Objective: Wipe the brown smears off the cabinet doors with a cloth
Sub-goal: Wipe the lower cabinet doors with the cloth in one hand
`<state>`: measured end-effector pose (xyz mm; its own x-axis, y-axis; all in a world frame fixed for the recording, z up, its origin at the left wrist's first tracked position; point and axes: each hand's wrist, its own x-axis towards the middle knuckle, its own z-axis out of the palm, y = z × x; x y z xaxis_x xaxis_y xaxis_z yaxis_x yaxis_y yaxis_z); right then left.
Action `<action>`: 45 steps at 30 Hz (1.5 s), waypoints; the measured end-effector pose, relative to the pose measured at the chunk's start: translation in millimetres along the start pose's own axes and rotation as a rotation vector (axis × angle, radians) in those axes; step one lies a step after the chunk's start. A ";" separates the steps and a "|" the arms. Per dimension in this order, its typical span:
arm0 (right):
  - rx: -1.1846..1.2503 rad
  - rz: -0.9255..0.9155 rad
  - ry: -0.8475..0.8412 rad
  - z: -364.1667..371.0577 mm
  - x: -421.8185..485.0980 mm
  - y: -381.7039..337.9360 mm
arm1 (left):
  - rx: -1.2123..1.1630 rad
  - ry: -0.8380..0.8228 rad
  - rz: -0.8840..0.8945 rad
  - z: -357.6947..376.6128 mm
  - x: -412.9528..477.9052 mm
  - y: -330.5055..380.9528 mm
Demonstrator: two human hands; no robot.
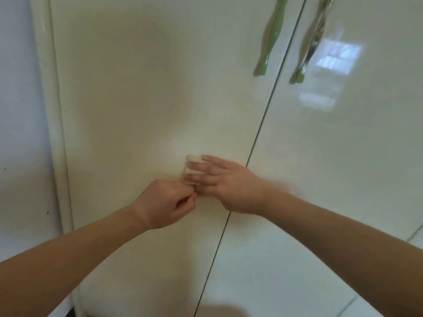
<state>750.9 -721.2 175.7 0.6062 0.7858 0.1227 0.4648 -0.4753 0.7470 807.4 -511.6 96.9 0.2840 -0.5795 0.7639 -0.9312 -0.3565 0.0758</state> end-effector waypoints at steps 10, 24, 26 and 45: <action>0.131 0.286 0.213 -14.1 -46.9 11.2 | -0.055 0.101 -0.029 -53.8 85.7 35.0; 0.188 0.153 0.304 -7.0 -70.9 17.0 | -0.169 0.189 -0.119 -37.3 104.1 42.2; 0.187 0.171 0.331 -11.8 -70.1 20.6 | -0.181 0.197 -0.123 -34.7 109.4 47.3; 0.790 0.774 0.640 -89.1 -56.0 37.4 | -0.689 0.210 -0.445 -92.5 147.9 67.4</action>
<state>676.8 -747.7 254.9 0.5746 0.1450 0.8055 0.5205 -0.8242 -0.2229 765.4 -553.5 274.3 0.6721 -0.3182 0.6686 -0.6934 0.0465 0.7191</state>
